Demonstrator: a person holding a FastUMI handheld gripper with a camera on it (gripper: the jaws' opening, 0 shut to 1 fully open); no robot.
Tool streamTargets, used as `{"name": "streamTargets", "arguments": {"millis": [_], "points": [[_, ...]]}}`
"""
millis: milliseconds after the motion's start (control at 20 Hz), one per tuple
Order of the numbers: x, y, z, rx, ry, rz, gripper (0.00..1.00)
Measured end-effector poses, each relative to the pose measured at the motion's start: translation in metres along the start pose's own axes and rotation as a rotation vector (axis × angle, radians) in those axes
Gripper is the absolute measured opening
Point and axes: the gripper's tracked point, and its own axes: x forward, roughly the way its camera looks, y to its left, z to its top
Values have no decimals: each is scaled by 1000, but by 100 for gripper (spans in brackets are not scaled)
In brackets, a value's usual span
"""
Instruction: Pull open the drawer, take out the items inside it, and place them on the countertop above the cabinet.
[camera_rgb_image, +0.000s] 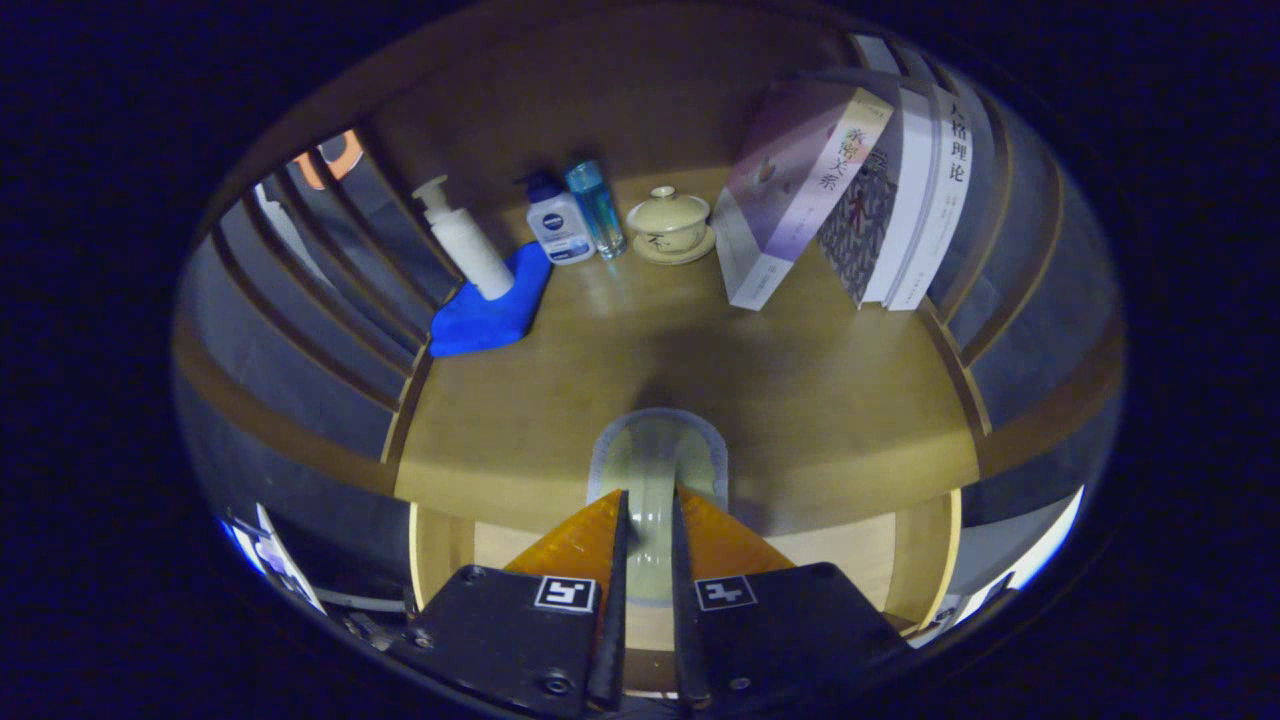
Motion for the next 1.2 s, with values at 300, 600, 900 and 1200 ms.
{"name": "streamTargets", "arguments": {"millis": [300,600,900,1200], "points": [[26,7,17,-21,5,-27,23],[35,0,22,44,-36,20,24],[3,-5,28,21,-222,58,60],[-46,-10,10,-24,-411,54,80]]}}
